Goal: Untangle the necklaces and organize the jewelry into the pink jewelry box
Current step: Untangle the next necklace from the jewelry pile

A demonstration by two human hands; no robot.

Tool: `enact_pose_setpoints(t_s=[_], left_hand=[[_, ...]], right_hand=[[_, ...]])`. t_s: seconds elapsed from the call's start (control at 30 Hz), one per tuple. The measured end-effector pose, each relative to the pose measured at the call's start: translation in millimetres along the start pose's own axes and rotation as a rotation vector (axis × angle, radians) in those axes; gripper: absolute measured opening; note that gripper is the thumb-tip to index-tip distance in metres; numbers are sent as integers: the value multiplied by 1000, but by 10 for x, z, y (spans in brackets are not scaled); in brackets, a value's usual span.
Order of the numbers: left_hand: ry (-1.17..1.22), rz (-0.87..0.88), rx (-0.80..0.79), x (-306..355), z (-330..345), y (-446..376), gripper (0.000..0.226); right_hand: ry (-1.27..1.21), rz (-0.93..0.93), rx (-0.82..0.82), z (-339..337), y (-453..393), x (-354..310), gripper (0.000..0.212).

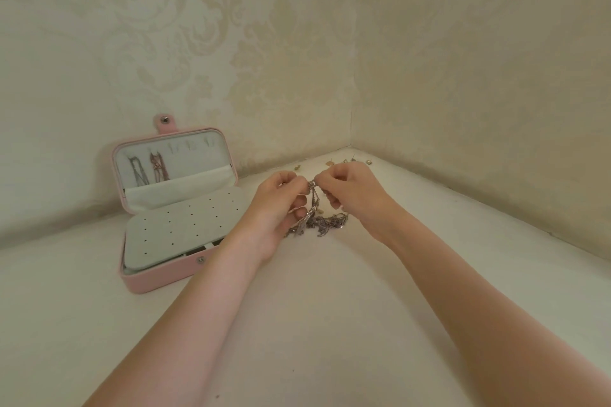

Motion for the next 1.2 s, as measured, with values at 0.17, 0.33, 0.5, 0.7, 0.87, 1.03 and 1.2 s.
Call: enact_pose_setpoints(t_s=[0.17,0.33,0.5,0.7,0.87,1.03,1.2], left_hand=[[107,-12,1,25,-15,-4,27],[-246,154,28,122,22,78,19],[-216,168,2,143,46,82,19],[-227,221,28,200,56,100,18],[-103,199,106,217,-87,67,18],[-19,193,40,225,-20,90,22],[-154,224,-21,213,43,101,22]], right_hand=[[265,-102,-76,75,-18,-82,21],[378,-120,-141,55,-14,-48,22],[-119,-8,-1,-129,-57,24,21],[-632,200,-131,94,6,111,23],[-482,223,-205,161,33,115,24],[-157,143,-120,70,5,93,34],[-390,71,-8,-65,-36,26,32]])
Point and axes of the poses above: each hand's wrist, its own y-axis away from the middle knuckle, its own z-axis out of the palm, x = y × z, the point moved 8 cm from there along -y, towards the middle knuckle, and after that the axes turned 12 degrees about -y, right-handed, at the moved point
